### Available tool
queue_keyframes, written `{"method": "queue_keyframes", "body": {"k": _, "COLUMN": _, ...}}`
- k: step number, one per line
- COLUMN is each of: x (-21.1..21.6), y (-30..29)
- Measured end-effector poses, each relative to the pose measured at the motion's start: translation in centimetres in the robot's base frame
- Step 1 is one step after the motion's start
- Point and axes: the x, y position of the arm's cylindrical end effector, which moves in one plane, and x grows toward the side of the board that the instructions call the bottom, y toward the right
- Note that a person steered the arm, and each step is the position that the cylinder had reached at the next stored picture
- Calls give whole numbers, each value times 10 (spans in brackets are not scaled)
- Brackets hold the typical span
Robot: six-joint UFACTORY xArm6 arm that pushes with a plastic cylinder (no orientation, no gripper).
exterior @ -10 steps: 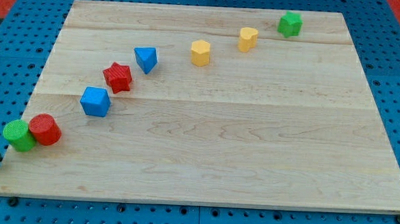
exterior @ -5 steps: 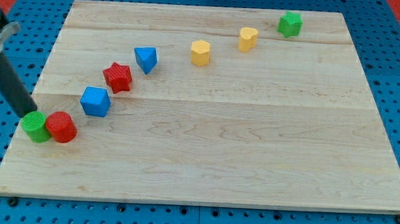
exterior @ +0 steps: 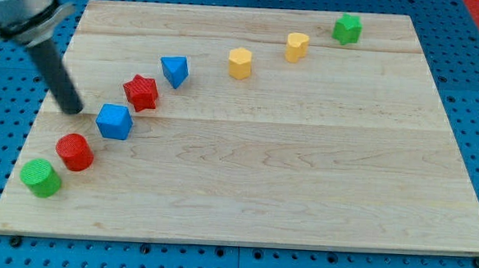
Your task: Adjust the green circle red star blue triangle and yellow hexagon in a diagonal line
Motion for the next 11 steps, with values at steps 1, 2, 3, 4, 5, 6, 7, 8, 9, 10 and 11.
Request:
{"method": "queue_keyframes", "body": {"k": 1, "x": -16, "y": 52}}
{"method": "queue_keyframes", "body": {"k": 2, "x": -14, "y": 95}}
{"method": "queue_keyframes", "body": {"k": 3, "x": -41, "y": 58}}
{"method": "queue_keyframes", "body": {"k": 4, "x": -85, "y": 83}}
{"method": "queue_keyframes", "body": {"k": 5, "x": -72, "y": 131}}
{"method": "queue_keyframes", "body": {"k": 6, "x": -69, "y": 144}}
{"method": "queue_keyframes", "body": {"k": 7, "x": -77, "y": 98}}
{"method": "queue_keyframes", "body": {"k": 8, "x": -55, "y": 81}}
{"method": "queue_keyframes", "body": {"k": 9, "x": -46, "y": 109}}
{"method": "queue_keyframes", "body": {"k": 10, "x": -46, "y": 128}}
{"method": "queue_keyframes", "body": {"k": 11, "x": -46, "y": 123}}
